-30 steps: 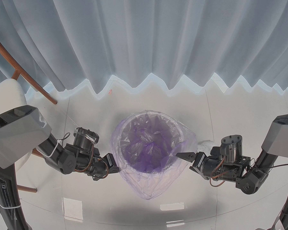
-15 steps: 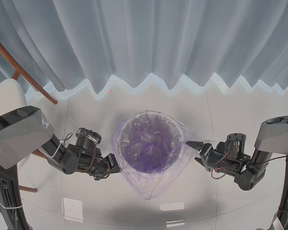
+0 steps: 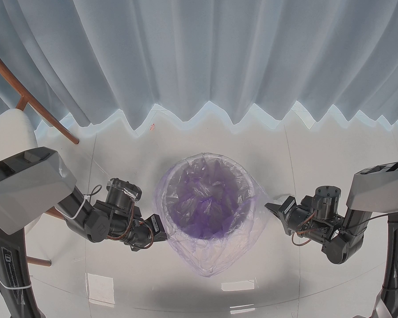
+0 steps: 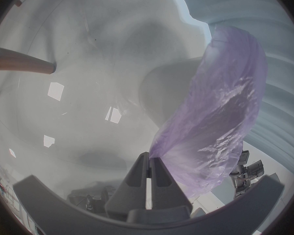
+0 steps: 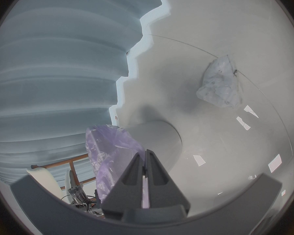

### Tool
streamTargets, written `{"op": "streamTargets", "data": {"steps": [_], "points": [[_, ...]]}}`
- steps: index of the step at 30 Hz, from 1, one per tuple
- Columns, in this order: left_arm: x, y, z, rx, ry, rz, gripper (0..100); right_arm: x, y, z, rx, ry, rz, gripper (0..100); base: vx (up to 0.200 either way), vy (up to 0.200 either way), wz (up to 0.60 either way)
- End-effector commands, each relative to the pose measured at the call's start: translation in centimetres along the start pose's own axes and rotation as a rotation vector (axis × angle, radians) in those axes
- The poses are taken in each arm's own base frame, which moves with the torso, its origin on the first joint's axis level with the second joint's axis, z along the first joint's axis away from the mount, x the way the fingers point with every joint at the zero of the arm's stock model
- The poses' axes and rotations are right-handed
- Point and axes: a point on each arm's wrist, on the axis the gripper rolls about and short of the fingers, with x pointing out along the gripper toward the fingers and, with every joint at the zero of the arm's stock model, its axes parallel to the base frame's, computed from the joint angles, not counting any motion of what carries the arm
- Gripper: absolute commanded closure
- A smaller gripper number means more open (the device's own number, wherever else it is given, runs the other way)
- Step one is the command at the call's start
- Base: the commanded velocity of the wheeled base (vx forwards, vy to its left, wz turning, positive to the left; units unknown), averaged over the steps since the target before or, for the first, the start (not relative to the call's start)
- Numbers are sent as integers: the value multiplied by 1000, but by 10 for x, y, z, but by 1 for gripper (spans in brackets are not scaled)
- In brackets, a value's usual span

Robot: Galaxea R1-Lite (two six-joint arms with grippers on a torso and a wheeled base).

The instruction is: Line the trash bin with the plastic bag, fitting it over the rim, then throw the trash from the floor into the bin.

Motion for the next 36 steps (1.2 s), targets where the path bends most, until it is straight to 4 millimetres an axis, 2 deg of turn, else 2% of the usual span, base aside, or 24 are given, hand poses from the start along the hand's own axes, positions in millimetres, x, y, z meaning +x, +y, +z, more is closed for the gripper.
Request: {"op": "streamTargets", "data": {"steps": [1,7,13,23,27,28,30,31,36], "points": [[0,0,-1,1,2,0,100,3,-4,-1,-8,8,-11,100,0,0,0],[1,1,1,0,-13,15,100,10,-18,-4,-153,26,-51,100,0,0,0],[8,7,3,32,-62,82,100,20,-24,11,-184,8,-98,100,0,0,0],[13,12,7,37,-100,127,100,19,-25,14,-202,-9,-103,100,0,0,0],[12,13,7,35,-98,129,100,18,-26,16,-242,-110,-162,100,0,0,0],[12,13,6,34,-97,132,100,17,-24,17,-238,-134,-152,0,0,0,0],[13,13,4,37,-92,134,100,13,-23,14,-205,-148,-127,0,0,0,0],[13,14,3,37,-89,136,0,8,-22,12,-180,-159,-96,0,0,0,0],[10,14,3,35,-93,128,0,-10,-19,6,-200,-168,-62,0,0,0,0]]}}
